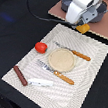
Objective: Interact with the objects in diverse but meaningful ways.
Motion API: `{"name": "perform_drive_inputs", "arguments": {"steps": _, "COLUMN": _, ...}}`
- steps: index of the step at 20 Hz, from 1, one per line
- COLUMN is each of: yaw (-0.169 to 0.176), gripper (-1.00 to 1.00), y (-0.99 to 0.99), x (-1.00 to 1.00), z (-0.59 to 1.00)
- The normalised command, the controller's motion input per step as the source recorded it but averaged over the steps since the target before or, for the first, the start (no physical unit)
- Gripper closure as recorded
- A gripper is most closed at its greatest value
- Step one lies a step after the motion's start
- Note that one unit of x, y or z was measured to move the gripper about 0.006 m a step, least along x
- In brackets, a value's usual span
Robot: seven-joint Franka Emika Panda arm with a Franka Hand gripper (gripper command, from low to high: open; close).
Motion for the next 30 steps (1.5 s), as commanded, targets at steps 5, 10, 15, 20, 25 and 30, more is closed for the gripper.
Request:
{"name": "perform_drive_inputs", "arguments": {"steps": 5, "yaw": 0.0, "gripper": 1.0, "y": -0.28, "x": -1.0, "z": -0.4}}
{"name": "perform_drive_inputs", "arguments": {"steps": 10, "yaw": 0.0, "gripper": 1.0, "y": -0.31, "x": -1.0, "z": -0.42}}
{"name": "perform_drive_inputs", "arguments": {"steps": 15, "yaw": 0.001, "gripper": 1.0, "y": -0.25, "x": -0.92, "z": -0.47}}
{"name": "perform_drive_inputs", "arguments": {"steps": 20, "yaw": 0.009, "gripper": 1.0, "y": -0.06, "x": -0.26, "z": -0.13}}
{"name": "perform_drive_inputs", "arguments": {"steps": 25, "yaw": 0.061, "gripper": 1.0, "y": 0.04, "x": -0.03, "z": -0.03}}
{"name": "perform_drive_inputs", "arguments": {"steps": 30, "yaw": 0.087, "gripper": -1.0, "y": 0.06, "x": -0.11, "z": 0.44}}
